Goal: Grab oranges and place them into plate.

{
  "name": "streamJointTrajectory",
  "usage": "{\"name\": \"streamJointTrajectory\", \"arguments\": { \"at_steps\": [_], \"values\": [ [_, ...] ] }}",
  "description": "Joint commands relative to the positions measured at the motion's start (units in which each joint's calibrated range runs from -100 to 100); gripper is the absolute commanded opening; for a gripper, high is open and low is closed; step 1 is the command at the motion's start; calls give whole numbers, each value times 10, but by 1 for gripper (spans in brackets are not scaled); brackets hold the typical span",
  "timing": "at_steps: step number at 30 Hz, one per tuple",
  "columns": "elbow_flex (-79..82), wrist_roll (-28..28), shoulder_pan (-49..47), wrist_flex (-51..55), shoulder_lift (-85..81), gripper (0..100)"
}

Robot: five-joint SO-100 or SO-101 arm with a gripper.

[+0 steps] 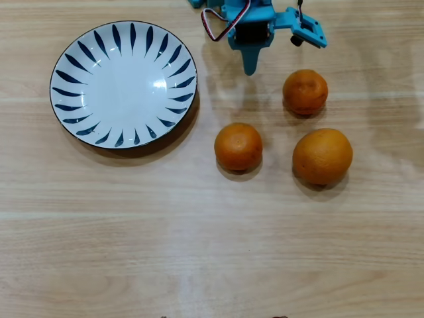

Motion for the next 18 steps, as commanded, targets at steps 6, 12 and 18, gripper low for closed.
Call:
{"name": "streamJointTrajectory", "arguments": {
  "at_steps": [6,12,18],
  "values": [
    [-316,-97,20,87,166,2],
    [-346,-137,29,87,202,2],
    [-346,-270,44,88,201,7]
  ]
}}
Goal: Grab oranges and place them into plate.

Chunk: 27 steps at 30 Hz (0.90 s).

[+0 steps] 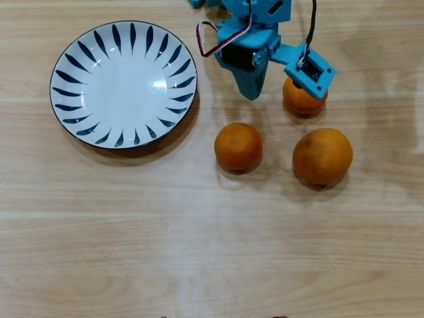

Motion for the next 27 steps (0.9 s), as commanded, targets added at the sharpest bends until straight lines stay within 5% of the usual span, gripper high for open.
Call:
{"name": "streamJointTrajectory", "arguments": {
  "at_steps": [1,15,22,27],
  "values": [
    [-28,-97,17,6,-4,9],
    [-4,-131,23,61,-5,19],
    [-12,-106,8,54,0,54],
    [-13,-105,-10,57,-4,55]
  ]
}}
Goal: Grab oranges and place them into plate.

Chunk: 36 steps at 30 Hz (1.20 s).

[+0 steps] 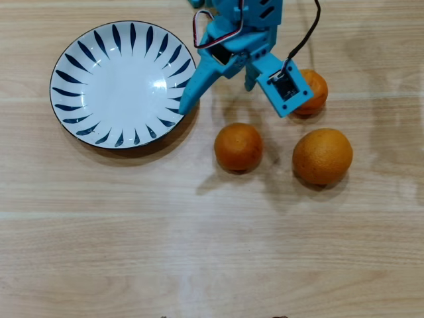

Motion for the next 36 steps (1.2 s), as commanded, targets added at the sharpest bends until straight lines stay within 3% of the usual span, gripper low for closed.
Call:
{"name": "streamJointTrajectory", "arguments": {
  "at_steps": [1,6,16,36],
  "values": [
    [-17,0,-11,-9,-12,55],
    [-2,2,-31,-54,-3,55],
    [179,0,-29,-297,38,49],
    [193,-15,-7,-389,153,46]
  ]
}}
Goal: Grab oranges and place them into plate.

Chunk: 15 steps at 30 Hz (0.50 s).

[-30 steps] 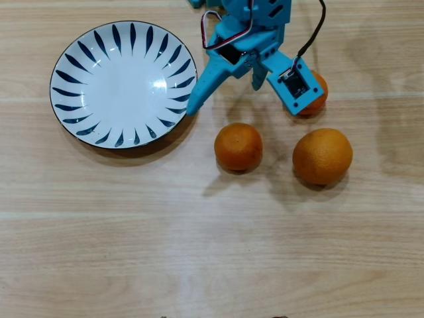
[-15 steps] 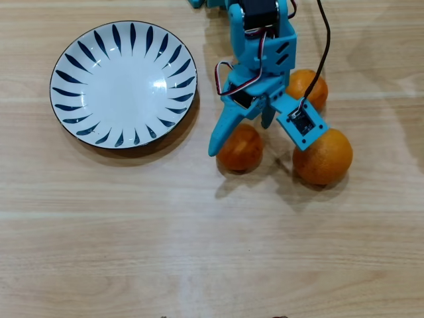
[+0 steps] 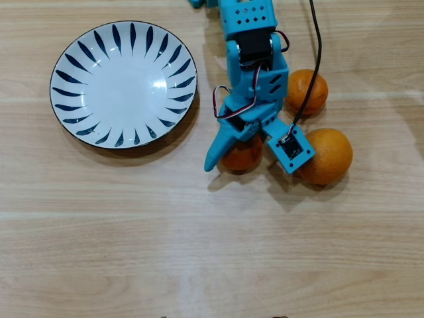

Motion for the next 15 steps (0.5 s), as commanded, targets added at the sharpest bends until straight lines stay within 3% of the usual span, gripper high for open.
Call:
{"name": "streamJointTrajectory", "arguments": {
  "at_steps": [1,15],
  "values": [
    [-3,-2,9,-13,-2,43],
    [-3,-2,10,-12,-7,31]
  ]
}}
